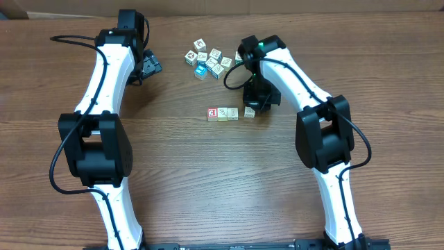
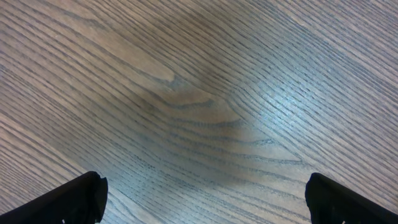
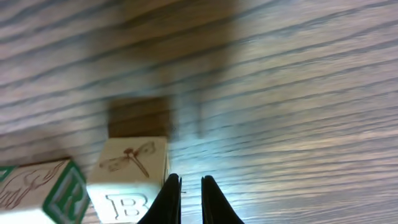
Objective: Form a horizontal line
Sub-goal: 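Open the right gripper and release the B block, then push the B block leftward against the row with the right gripper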
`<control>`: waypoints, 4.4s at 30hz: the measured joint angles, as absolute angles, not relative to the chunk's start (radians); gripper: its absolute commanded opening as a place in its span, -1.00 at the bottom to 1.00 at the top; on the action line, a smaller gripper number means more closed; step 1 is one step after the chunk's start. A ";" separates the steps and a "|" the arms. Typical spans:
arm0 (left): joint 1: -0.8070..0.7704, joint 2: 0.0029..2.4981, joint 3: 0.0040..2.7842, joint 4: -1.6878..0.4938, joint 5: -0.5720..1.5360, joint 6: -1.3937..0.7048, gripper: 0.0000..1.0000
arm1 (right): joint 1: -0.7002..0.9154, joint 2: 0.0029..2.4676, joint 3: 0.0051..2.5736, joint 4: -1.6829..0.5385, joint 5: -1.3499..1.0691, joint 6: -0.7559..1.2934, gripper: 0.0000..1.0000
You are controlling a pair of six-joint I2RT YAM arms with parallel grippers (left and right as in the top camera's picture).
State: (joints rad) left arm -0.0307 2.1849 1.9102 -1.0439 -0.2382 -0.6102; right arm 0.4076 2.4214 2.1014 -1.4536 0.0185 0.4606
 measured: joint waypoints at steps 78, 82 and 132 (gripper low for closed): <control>-0.031 2.185 1.910 -1.044 -0.239 -0.610 0.99 | 0.414 2.421 2.101 -1.339 0.004 0.343 -0.82; -0.031 2.185 1.910 -1.044 -0.239 -0.610 1.00 | 0.414 2.421 2.101 -1.291 0.007 0.343 -0.82; -0.031 2.185 1.910 -1.044 -0.239 -0.610 0.99 | 0.415 2.421 2.101 -1.256 -0.045 0.344 -0.82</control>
State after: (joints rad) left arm -0.0307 2.1849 1.9102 -1.0439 -0.2386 -0.6102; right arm 0.4149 2.4214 2.1006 -1.2560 -0.0452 0.3435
